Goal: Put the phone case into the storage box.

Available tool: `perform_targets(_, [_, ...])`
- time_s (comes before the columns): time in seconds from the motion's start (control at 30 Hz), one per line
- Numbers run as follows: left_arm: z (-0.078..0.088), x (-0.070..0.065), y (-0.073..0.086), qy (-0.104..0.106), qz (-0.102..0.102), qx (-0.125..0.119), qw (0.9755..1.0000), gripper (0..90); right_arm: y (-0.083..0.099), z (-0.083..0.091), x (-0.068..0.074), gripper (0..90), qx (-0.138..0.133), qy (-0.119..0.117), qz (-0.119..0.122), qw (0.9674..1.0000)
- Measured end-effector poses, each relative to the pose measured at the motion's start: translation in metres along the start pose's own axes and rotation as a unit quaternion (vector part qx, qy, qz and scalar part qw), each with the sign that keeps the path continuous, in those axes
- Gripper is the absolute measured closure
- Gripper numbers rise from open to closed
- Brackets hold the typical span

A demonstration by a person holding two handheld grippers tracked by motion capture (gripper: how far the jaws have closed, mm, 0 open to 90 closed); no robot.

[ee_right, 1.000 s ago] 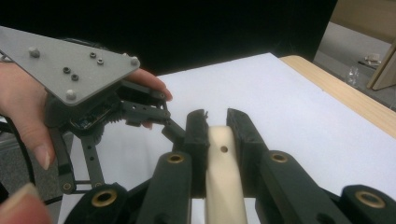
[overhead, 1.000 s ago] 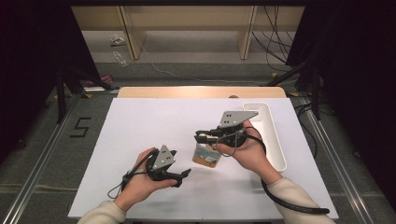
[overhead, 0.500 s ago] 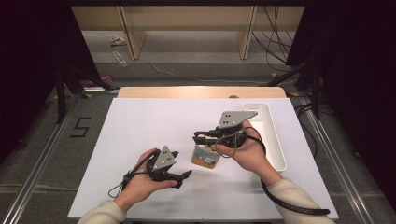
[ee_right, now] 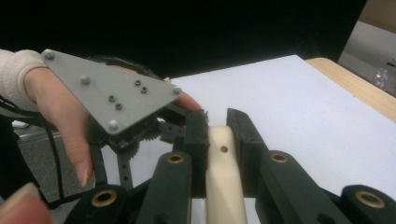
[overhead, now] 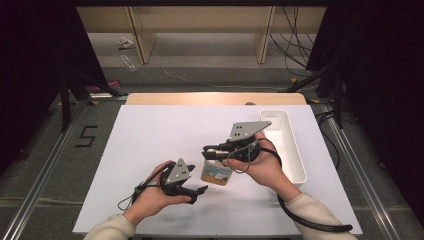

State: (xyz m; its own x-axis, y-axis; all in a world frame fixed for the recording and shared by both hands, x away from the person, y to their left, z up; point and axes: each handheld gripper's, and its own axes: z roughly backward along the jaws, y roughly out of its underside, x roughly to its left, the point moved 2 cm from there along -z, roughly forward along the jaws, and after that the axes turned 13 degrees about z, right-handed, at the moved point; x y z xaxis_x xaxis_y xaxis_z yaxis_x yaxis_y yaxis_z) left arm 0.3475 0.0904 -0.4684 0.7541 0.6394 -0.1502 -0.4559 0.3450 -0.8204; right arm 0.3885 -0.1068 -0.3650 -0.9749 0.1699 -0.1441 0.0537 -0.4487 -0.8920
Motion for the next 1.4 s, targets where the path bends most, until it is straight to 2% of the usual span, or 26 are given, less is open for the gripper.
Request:
perform_targets(0.1, [-0.0009,-0.0004,0.0000,0.004,0.000,-0.001,1.0000,21.7,-0.0006,-0.0005,0.0012,79.7,-0.001,-0.004,-0.002,1.0000])
perform_targets(0.47, [-0.0066,-0.0040,0.0014,0.033,-0.023,0.004,0.9992,25.0,-0.0015,-0.0048,0.0053,79.7,0.000,-0.018,-0.003,0.9998])
perform_targets(0.77, [-0.0077,-0.0043,0.0008,0.043,-0.018,0.002,0.9989,31.3,-0.0013,-0.0071,0.0073,79.7,0.002,-0.027,-0.006,0.9996])
perform_targets(1.17, [-0.0078,-0.0047,-0.0004,0.065,-0.014,-0.008,0.9978,44.7,-0.0020,-0.0077,0.0084,79.7,-0.007,-0.037,-0.015,0.9992])
perform_targets(1.3, [-0.0068,-0.0049,-0.0028,0.075,-0.008,-0.016,0.9970,55.5,-0.0016,-0.0078,0.0080,79.7,-0.007,-0.035,-0.015,0.9992])
perform_targets(1.4, [-0.0063,-0.0044,-0.0030,0.073,-0.005,-0.013,0.9972,60.8,-0.0011,-0.0082,0.0078,79.7,-0.008,-0.035,-0.016,0.9992])
